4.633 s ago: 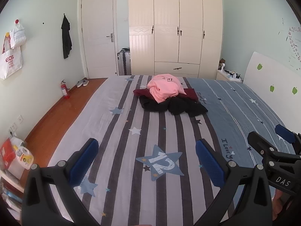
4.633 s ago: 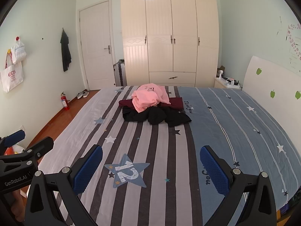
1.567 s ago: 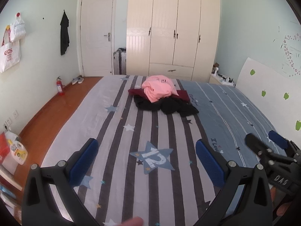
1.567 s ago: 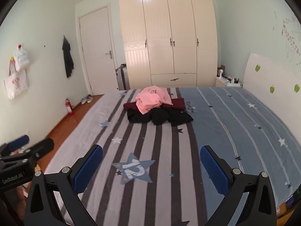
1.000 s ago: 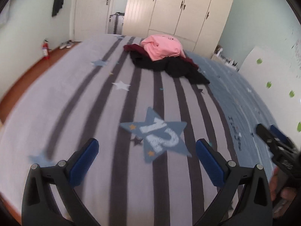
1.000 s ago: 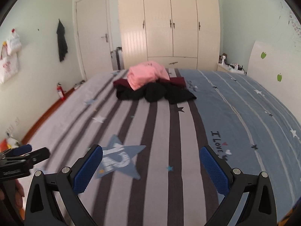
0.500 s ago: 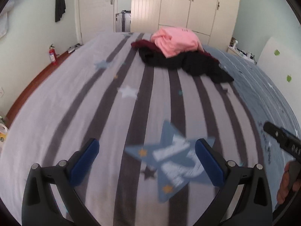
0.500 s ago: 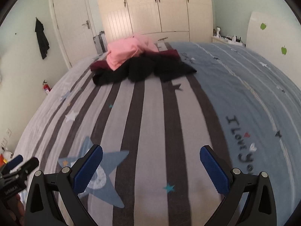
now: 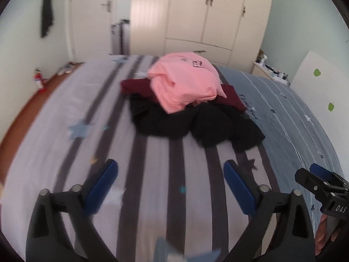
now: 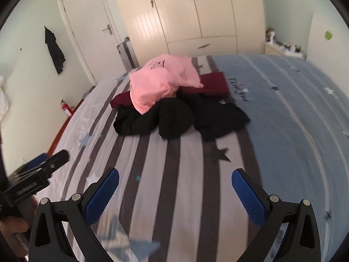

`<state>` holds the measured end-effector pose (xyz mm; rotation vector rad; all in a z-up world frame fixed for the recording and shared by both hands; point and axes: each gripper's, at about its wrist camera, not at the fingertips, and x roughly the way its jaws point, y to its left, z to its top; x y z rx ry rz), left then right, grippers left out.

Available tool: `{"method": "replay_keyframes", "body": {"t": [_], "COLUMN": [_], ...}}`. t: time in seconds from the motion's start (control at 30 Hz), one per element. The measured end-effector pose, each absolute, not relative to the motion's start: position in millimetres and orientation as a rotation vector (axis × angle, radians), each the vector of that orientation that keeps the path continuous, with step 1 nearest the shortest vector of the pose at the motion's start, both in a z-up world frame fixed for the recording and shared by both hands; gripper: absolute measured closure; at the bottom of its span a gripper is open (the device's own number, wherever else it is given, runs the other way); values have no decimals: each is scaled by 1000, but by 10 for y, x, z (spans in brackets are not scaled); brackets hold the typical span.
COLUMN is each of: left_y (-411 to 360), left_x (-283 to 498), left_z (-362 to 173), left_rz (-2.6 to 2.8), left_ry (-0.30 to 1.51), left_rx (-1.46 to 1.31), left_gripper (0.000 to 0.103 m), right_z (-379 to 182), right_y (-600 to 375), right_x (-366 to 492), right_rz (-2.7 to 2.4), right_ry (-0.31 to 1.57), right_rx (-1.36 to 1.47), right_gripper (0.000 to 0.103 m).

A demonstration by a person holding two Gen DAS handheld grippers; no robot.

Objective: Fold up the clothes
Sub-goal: 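Move both tools toward the pink T-shirt on the clothes pile, then grasp the pink T-shirt edge with the right tool while the left tool grasps another edge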

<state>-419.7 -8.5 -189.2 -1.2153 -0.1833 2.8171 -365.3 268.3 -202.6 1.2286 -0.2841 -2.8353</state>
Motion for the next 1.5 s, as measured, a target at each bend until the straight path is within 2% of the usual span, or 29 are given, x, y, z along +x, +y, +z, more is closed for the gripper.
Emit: {"method": "replay_keyframes", "body": {"t": [0.13,0.33,0.6,0.67,0.73,0.77,0.83,0.87,0.9,0.93,0.97,1.0,1.03,1.07,1.1,1.3,1.5], "left_y": [-74,-136,-68,-58,-50,-36,-7,3,10,17,24,22,14,-17,-62,-359,-596], "left_x": [-5004,-6115,-6952,-7059,-7129,-7144,-7158,-7155,-7145,-7136,-7127,-7100,-7064,-7005,-6935,-6196,-4858], "left_z": [-2086,-2272,-2570,-2646,-2727,-2748,-2767,-2772,-2774,-2776,-2778,-2761,-2732,-2688,-2635,-2317,-2001], "left_rz": [2757,2747,2728,2705,2659,2637,2605,2592,2581,2569,2557,2551,2547,2546,2546,2542,2524], "left_ry": [-70,-99,-48,-49,-55,-60,-73,-79,-87,-94,-101,-107,-114,-130,-152,-236,-307], "left_rx": [-1240,-1224,-1298,-1318,-1349,-1352,-1346,-1343,-1339,-1335,-1332,-1323,-1312,-1295,-1274,-1198,-1184], "left_gripper": [21,22,24,31,49,53,70,72,79,85,87,94,98,99,99,100,102], "right_z": [-2097,-2204,-2547,-2584,-2641,-2694,-2792,-2841,-2881,-2898,-2906,-2914,-2895,-2862,-2829,-2571,-2268], "right_y": [2700,2724,2594,2498,2424,2400,2400,2414,2424,2415,2396,2377,2364,2353,2343,2327,2171], "right_x": [-4288,-5241,-6259,-6453,-6605,-6687,-6823,-6885,-6935,-6957,-6967,-6977,-6950,-6904,-6857,-6374,-5171], "right_rz": [-2848,-2865,-2801,-2774,-2776,-2775,-2757,-2735,-2715,-2697,-2680,-2662,-2651,-2645,-2638,-2578,-2513], "right_ry": [-320,-374,-310,-263,-203,-182,-185,-205,-220,-219,-212,-204,-203,-206,-209,-272,-267], "right_rx": [1223,1213,1265,1260,1273,1297,1349,1377,1405,1419,1424,1430,1421,1406,1390,1295,1249], "right_gripper": [1,1,1,1,1,1,16,28,38,45,59,68,72,83,89,94,99]}}
